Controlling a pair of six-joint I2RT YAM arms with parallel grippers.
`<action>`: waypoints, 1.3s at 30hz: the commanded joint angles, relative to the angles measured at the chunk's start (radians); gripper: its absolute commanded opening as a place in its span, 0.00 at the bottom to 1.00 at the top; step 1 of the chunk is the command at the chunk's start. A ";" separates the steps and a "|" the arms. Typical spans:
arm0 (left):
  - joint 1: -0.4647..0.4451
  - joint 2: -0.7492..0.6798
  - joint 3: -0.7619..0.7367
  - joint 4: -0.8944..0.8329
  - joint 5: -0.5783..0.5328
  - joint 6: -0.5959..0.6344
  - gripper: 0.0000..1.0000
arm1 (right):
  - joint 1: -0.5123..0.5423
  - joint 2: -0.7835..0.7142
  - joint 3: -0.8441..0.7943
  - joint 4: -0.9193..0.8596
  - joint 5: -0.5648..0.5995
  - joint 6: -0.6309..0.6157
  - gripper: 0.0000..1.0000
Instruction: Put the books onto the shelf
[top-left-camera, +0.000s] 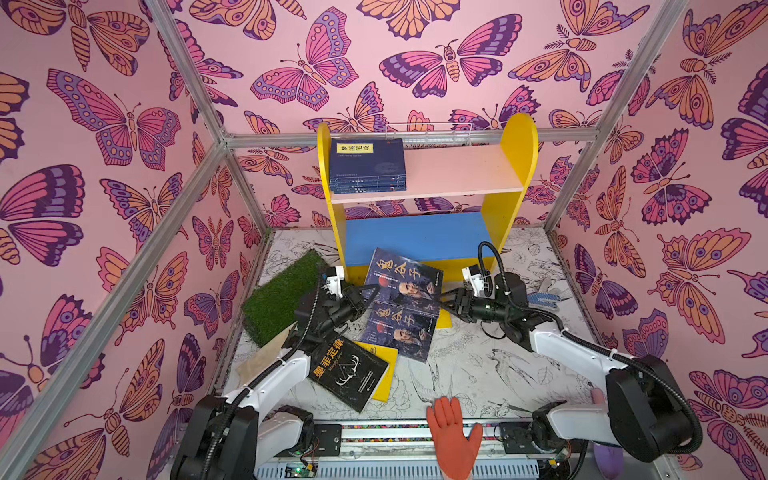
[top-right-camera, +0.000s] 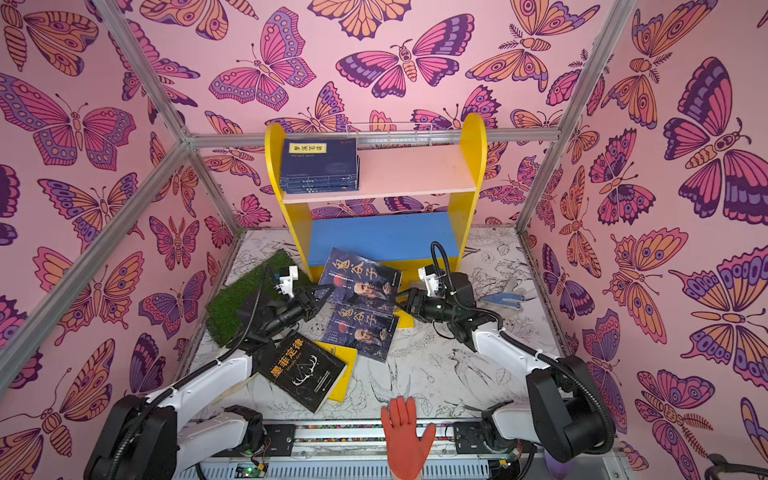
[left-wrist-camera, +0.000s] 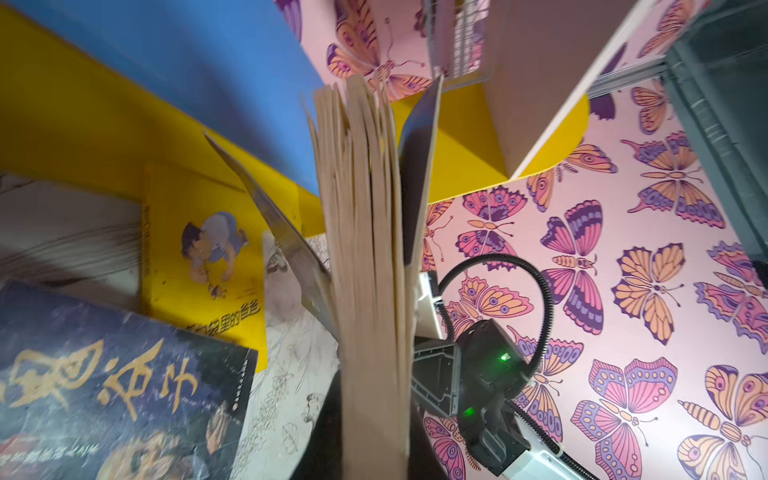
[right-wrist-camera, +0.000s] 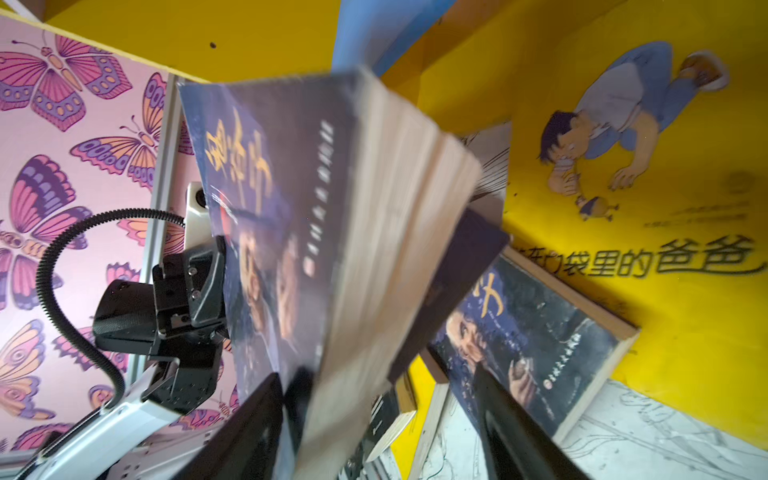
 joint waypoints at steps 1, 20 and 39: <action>-0.004 -0.045 0.030 0.144 -0.035 0.027 0.00 | -0.002 -0.026 -0.033 0.102 -0.122 0.069 0.72; -0.056 -0.009 0.013 0.232 -0.148 0.095 0.00 | 0.061 0.002 0.039 0.467 -0.146 0.303 0.37; -0.042 -0.220 -0.098 -0.207 -0.405 0.151 0.60 | 0.057 0.018 0.319 0.078 0.010 -0.140 0.00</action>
